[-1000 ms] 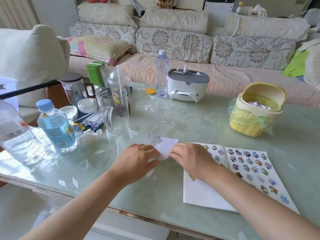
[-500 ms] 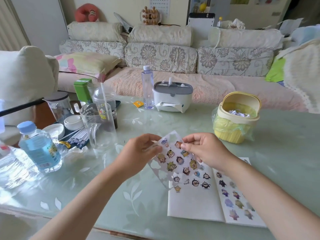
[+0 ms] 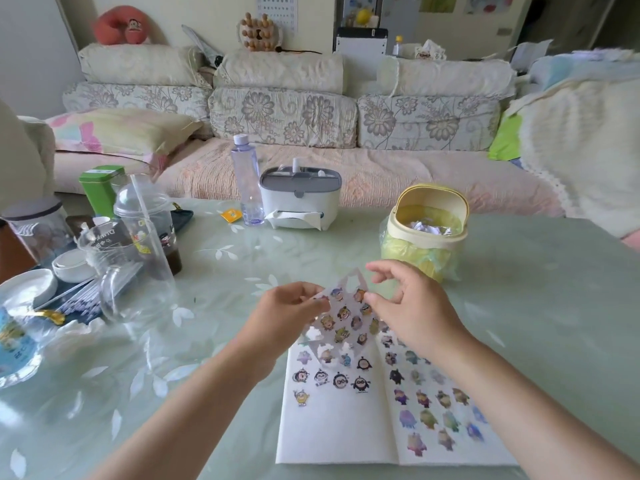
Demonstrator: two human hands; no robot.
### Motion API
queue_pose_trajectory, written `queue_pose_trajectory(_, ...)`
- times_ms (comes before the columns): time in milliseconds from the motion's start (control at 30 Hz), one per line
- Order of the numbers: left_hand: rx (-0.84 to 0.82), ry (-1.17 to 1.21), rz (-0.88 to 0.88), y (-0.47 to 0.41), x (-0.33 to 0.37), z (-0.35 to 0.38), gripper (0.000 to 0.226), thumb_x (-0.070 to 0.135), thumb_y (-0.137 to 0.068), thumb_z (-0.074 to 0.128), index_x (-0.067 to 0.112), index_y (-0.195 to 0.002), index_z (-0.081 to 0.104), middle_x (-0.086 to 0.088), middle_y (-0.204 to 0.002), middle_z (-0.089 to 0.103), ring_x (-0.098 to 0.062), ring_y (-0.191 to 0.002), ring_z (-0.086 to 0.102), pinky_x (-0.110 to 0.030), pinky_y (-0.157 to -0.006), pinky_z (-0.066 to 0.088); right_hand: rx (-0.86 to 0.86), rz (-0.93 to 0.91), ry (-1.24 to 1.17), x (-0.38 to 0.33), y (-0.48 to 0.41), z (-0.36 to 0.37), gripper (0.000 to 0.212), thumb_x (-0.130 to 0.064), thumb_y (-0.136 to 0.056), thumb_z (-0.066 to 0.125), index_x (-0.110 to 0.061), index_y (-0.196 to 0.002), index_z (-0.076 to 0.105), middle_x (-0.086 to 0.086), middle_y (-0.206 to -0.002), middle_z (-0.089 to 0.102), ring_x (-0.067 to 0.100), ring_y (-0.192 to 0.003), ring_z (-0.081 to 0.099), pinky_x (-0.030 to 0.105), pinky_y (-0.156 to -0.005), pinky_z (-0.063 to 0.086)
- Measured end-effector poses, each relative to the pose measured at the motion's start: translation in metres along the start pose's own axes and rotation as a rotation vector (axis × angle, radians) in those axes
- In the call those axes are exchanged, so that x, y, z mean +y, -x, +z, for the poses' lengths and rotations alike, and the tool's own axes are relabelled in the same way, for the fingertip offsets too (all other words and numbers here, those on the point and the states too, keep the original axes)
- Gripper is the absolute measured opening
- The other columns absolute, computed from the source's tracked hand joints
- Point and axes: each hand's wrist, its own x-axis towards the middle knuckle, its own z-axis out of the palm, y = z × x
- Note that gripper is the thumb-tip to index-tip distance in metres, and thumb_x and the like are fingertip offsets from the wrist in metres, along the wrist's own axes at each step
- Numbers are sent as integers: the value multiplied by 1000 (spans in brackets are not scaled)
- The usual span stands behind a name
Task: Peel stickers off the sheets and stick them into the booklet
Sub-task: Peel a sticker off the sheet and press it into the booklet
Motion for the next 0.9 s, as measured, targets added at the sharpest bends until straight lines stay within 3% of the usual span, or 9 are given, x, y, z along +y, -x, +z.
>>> queue_pose_trajectory(67,-43,112,-71,-3,3,9,10,11,-87,71,18,-80,72,2,-71,65,-11,-64,53,-18,-66,45,48,-153,88,-1,4,0,37,-27,-85,73,-36,-120,63,-19,-114,56,1,-62,52,20,-69,45)
queue_pose_trajectory(133,-97,245,-137,-7,4,18,11,7,-88,70,14,-80,71,0,-73,68,-14,-67,57,-24,-71,51,39,-257,111,-4,7,0,28,-26,-86,73,-37,-112,67,-19,-114,55,-5,-65,52,15,-65,42)
queue_pose_trajectory(300,-200,486,-157,-12,12,32,11,7,-96,60,6,-89,69,-10,-84,67,-22,-71,64,-29,-64,54,39,-273,135,3,7,-1,31,-23,-87,75,-36,-115,72,-22,-107,59,-12,-70,51,10,-62,37)
queue_pose_trajectory(400,-266,490,-140,-11,17,35,20,15,-97,59,-1,-99,71,-19,-93,74,-30,-79,71,-38,-76,62,76,-260,110,9,4,-3,28,-23,-87,76,-34,-113,75,-19,-99,62,-5,-66,52,15,-60,40)
queue_pose_trajectory(467,-301,429,-106,-10,18,36,26,19,-86,71,-2,-102,72,-25,-101,73,-35,-88,72,-45,-86,60,104,-270,121,12,4,-5,24,-27,-86,77,-32,-109,76,-18,-94,62,-5,-64,51,16,-59,40)
queue_pose_trajectory(533,-296,342,-67,-9,16,36,26,11,-80,78,-2,-102,73,-27,-105,72,-37,-93,72,-48,-91,57,111,-287,150,13,5,-7,21,-36,-86,73,-33,-107,77,-17,-92,61,-4,-62,50,17,-57,42)
queue_pose_trajectory(667,-274,311,-67,-7,13,35,13,0,-86,72,1,-98,75,-21,-102,75,-38,-97,72,-47,-93,56,99,-365,225,12,7,-12,21,-41,-87,72,-32,-105,77,-18,-93,62,-4,-58,47,11,-55,37)
queue_pose_trajectory(833,-268,315,-105,-9,12,34,14,2,-87,72,0,-100,71,-20,-101,74,-34,-97,73,-42,-89,59,142,-477,290,10,5,-15,16,-36,-90,71,-27,-100,80,-16,-89,67,3,-65,60,25,-52,51)
queue_pose_trajectory(900,-271,295,-92,-9,12,33,12,3,-84,76,8,-94,72,-21,-97,74,-34,-93,73,-41,-85,58,162,-496,303,9,5,-15,10,-29,-89,74,-26,-97,80,-15,-87,68,5,-65,61,26,-51,52)
